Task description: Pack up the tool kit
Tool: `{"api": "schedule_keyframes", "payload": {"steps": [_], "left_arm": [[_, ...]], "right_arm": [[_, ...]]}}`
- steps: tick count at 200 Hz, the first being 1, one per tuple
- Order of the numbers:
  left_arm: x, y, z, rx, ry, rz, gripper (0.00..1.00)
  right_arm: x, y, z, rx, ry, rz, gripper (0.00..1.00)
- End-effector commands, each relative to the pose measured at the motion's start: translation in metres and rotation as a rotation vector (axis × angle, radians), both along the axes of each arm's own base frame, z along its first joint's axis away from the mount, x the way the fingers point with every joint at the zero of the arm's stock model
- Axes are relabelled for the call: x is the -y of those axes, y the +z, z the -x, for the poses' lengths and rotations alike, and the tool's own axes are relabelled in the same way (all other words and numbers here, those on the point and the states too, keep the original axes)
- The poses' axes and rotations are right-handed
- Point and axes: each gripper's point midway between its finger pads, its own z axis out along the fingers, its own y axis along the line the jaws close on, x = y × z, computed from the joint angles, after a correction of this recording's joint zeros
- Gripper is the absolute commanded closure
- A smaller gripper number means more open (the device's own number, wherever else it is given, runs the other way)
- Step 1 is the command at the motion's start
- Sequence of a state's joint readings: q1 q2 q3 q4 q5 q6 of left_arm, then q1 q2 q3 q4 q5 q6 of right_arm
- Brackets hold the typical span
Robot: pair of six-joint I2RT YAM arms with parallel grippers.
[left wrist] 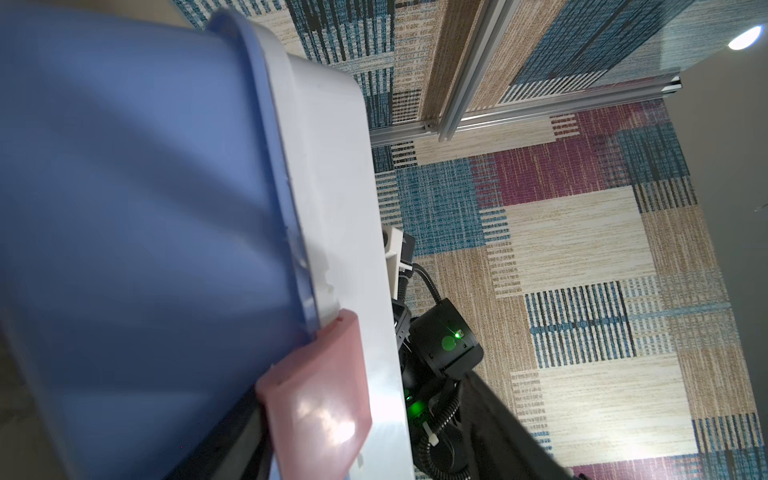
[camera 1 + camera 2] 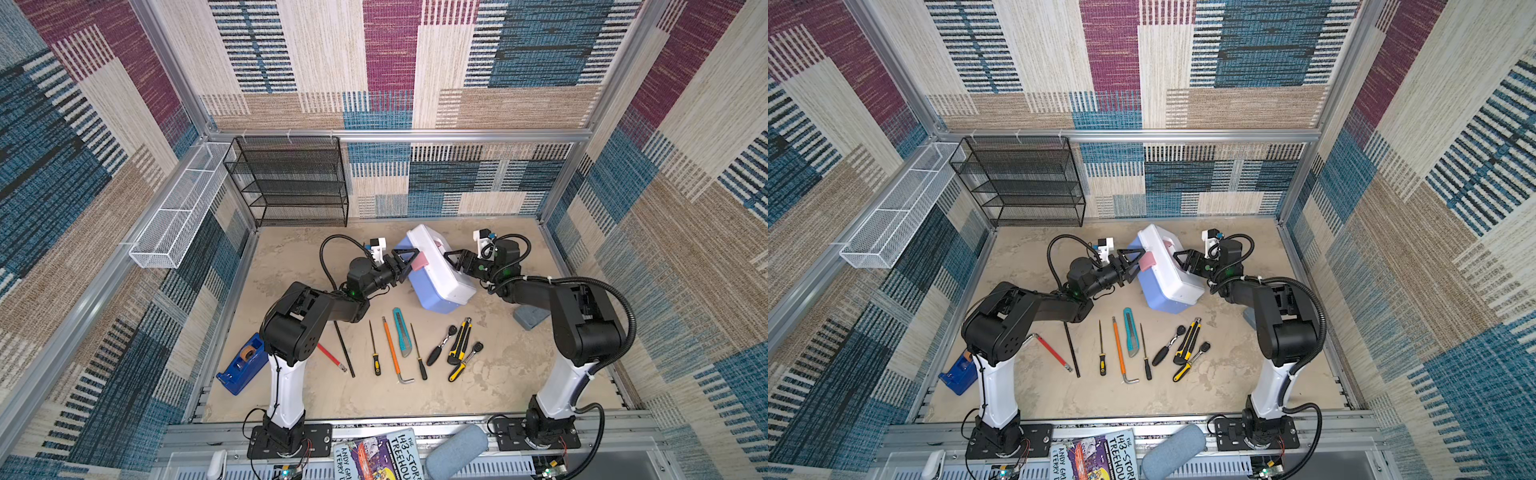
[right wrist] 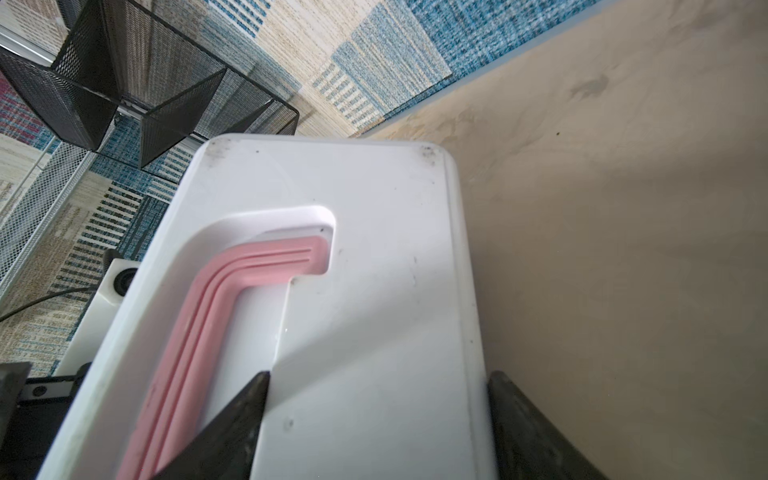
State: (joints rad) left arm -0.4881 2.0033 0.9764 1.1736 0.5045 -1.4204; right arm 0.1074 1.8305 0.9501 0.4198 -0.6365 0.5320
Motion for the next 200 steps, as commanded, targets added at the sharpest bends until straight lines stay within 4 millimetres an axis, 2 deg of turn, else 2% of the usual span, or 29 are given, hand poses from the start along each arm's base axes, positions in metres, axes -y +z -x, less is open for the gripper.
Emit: {"api": "schedule_keyframes", "payload": {"steps": [1,26,58,120,157,172,174,200], "left_arm": [[-0.011,0.0,-0.002,0.009,0.023,-0.034,0.28],[-0.022,-0.002,-0.003,0.004,0.04,-0.073,0.27],[-0.026,-0.001,-0.005,0.004,0.037,-0.102,0.27],[-0.032,0.005,-0.003,0.023,0.037,-0.185,0.27],[-0.036,0.003,0.002,0.023,0.019,-0.28,0.27],[-0.038,0.006,0.004,0.04,0.015,-0.328,0.27],[-0.039,0.0,0.005,0.018,0.011,-0.347,0.27],[-0.041,0.0,0.007,0.015,-0.002,-0.417,0.27]], "right_arm": [[0.002,-0.029,0.017,-0.124,0.023,0.045,0.36],[0.007,-0.027,0.013,-0.12,0.004,0.051,0.36],[0.02,-0.022,0.005,-0.105,-0.035,0.077,0.36],[0.063,0.012,-0.018,-0.031,-0.152,0.184,0.36],[0.074,0.033,-0.028,0.017,-0.189,0.374,0.37],[0.072,0.031,-0.029,0.011,-0.197,0.471,0.37],[0.07,0.031,-0.029,0.009,-0.196,0.479,0.37],[0.054,0.005,-0.029,-0.042,-0.181,0.572,0.36]]}}
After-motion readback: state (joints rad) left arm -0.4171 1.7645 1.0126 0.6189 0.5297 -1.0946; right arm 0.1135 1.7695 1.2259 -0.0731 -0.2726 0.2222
